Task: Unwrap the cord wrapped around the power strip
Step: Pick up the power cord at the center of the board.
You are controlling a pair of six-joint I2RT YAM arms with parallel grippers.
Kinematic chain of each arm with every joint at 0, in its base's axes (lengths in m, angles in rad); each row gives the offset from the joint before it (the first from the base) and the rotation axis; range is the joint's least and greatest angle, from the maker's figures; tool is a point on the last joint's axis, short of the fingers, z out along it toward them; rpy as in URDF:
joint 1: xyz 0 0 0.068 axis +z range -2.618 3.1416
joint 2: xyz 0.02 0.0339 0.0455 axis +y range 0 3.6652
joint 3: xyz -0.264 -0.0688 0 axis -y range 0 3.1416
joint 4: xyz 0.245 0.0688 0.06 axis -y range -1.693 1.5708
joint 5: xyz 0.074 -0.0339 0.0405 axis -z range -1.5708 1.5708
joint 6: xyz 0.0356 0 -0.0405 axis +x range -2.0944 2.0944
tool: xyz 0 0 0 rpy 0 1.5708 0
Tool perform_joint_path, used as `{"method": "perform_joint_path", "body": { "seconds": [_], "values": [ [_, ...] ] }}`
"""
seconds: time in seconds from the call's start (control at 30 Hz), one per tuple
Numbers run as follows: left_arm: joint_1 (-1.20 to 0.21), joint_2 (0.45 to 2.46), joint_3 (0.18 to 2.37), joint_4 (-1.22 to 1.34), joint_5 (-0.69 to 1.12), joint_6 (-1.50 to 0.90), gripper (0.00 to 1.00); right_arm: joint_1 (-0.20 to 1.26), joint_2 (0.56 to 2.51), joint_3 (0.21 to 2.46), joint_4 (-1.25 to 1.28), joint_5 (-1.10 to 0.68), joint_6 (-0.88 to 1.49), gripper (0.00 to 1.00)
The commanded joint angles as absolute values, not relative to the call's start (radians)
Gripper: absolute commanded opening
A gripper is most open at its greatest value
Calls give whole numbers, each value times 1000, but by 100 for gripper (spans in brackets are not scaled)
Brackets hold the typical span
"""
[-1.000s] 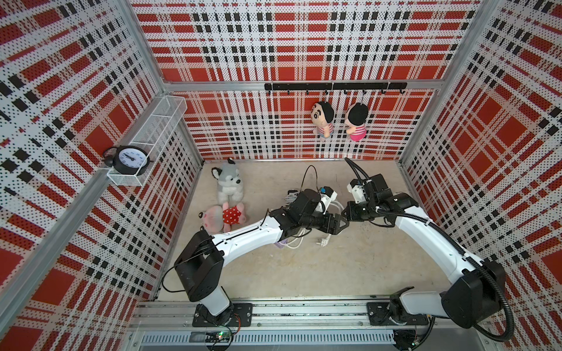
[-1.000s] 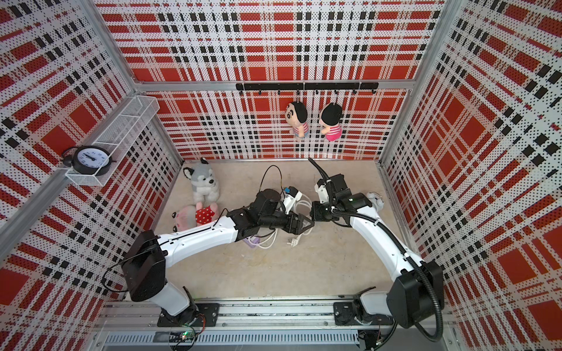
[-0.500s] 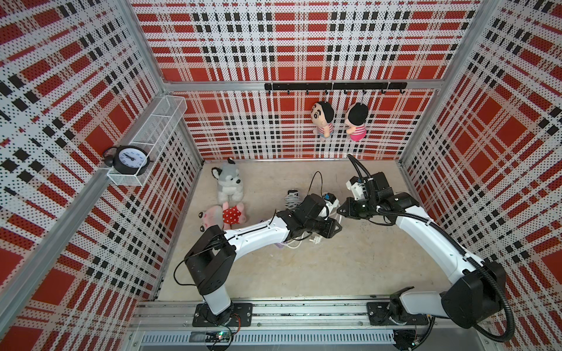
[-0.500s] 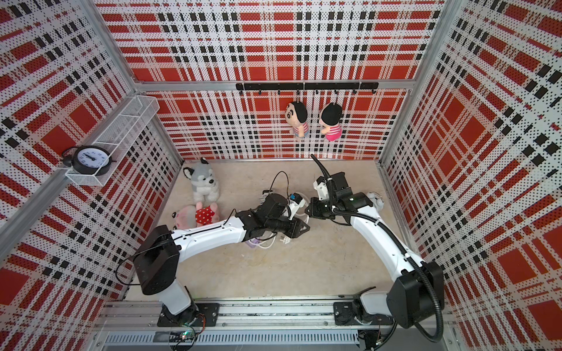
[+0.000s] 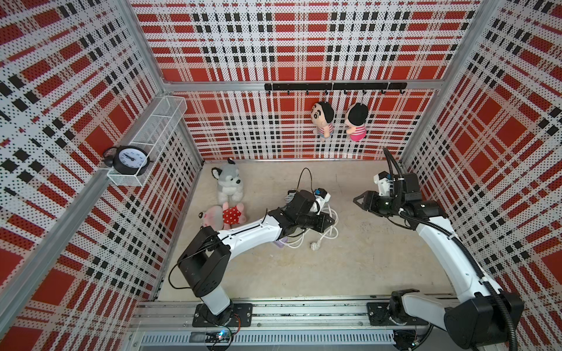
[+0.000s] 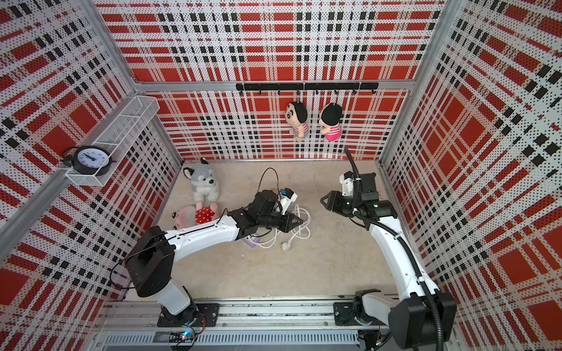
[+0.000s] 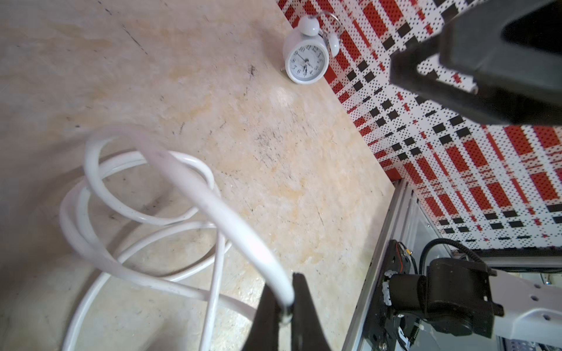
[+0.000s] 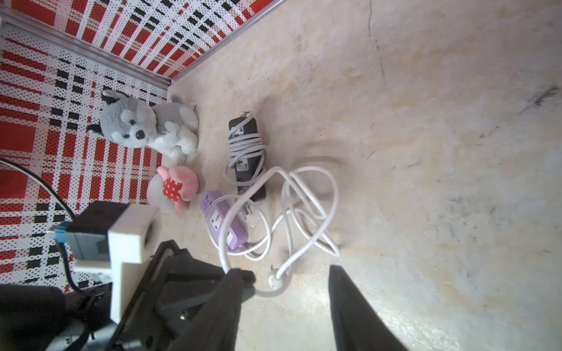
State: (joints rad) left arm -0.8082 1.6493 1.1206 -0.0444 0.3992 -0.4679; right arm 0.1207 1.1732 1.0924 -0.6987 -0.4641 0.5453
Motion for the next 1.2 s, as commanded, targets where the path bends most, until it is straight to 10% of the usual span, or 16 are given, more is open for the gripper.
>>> {"method": "perform_joint_path", "body": {
  "seconds": [0.0, 0.13, 0.57, 0.97, 1.17],
  "values": [
    [-804, 1594, 1135, 41, 432, -466, 0, 120, 1205, 1015, -667, -522, 596, 34],
    [-800, 1587, 1135, 35, 422, -462, 0, 199, 1214, 877, -500, -539, 705, 24],
    [-807, 1561, 1136, 56, 421, -462, 0, 325, 1299, 757, -183, -511, 898, 51],
    [-810, 1555, 1132, 60, 411, -457, 0, 367, 1397, 787, -128, -497, 935, 28],
    [-808, 1558, 1126, 59, 408, -457, 0, 367, 1392, 792, -147, -502, 932, 0]
  ]
}}
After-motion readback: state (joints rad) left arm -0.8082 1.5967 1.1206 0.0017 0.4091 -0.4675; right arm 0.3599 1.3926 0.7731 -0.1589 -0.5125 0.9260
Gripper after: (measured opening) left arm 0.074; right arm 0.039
